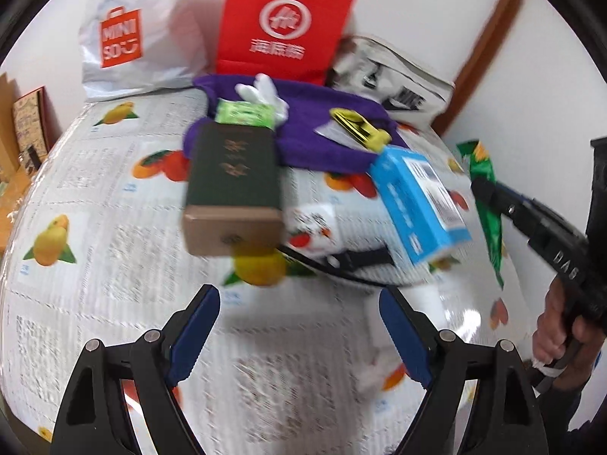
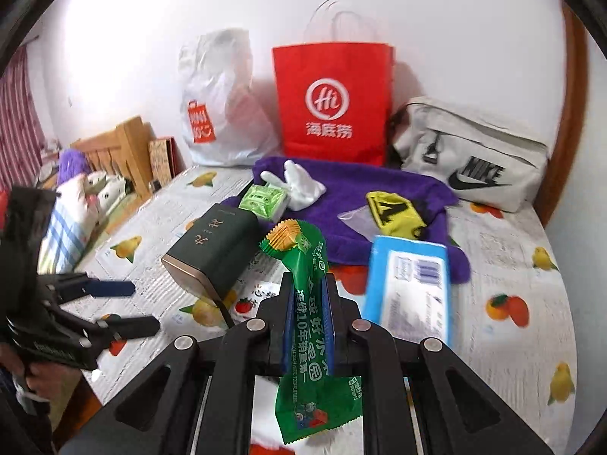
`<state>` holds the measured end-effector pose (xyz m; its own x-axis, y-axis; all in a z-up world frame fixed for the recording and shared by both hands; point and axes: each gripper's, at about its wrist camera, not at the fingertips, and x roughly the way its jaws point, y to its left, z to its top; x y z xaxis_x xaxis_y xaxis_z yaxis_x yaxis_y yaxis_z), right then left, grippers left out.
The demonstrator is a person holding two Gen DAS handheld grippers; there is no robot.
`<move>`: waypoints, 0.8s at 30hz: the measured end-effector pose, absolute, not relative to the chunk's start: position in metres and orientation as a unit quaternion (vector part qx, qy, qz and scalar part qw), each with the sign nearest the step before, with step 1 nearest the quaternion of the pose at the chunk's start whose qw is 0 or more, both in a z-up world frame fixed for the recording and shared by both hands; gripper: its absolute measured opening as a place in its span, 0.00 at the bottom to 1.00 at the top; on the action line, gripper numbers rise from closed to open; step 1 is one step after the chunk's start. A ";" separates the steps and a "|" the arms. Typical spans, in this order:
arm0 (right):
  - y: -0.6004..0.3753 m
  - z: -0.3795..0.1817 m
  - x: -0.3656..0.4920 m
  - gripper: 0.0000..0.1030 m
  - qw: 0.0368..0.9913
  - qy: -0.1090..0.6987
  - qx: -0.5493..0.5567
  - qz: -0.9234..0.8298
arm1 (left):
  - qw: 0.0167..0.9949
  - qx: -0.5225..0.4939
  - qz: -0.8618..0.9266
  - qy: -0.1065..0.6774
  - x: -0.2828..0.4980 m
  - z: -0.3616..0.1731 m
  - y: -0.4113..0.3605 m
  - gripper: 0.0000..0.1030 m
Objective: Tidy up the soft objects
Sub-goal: 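Lift the snack bar with the right gripper while the left grasps the white knotted cloth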
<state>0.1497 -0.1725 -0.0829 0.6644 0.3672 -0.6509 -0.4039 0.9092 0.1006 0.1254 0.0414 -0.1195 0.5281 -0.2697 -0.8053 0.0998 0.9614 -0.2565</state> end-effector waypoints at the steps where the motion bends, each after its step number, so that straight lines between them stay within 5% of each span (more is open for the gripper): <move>1: -0.178 -0.082 0.144 0.13 0.913 0.350 -0.021 0.208 | 0.869 -0.085 -0.108 0.475 0.123 -0.120 0.036 0.83; 17: -0.245 -0.112 0.078 0.13 0.910 0.379 0.025 0.165 | 0.836 -0.021 -0.146 0.528 0.087 -0.184 -0.033 0.81; 24: -0.255 -0.134 0.064 0.13 0.901 0.405 0.039 0.154 | 0.854 0.029 -0.118 0.506 0.083 -0.188 -0.042 0.49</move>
<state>0.0645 -0.2546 -0.1337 0.6249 0.3085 -0.7171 -0.2449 0.9497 0.1951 0.0832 -0.0418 -0.1878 0.4604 -0.1732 -0.8707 0.2316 0.9703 -0.0705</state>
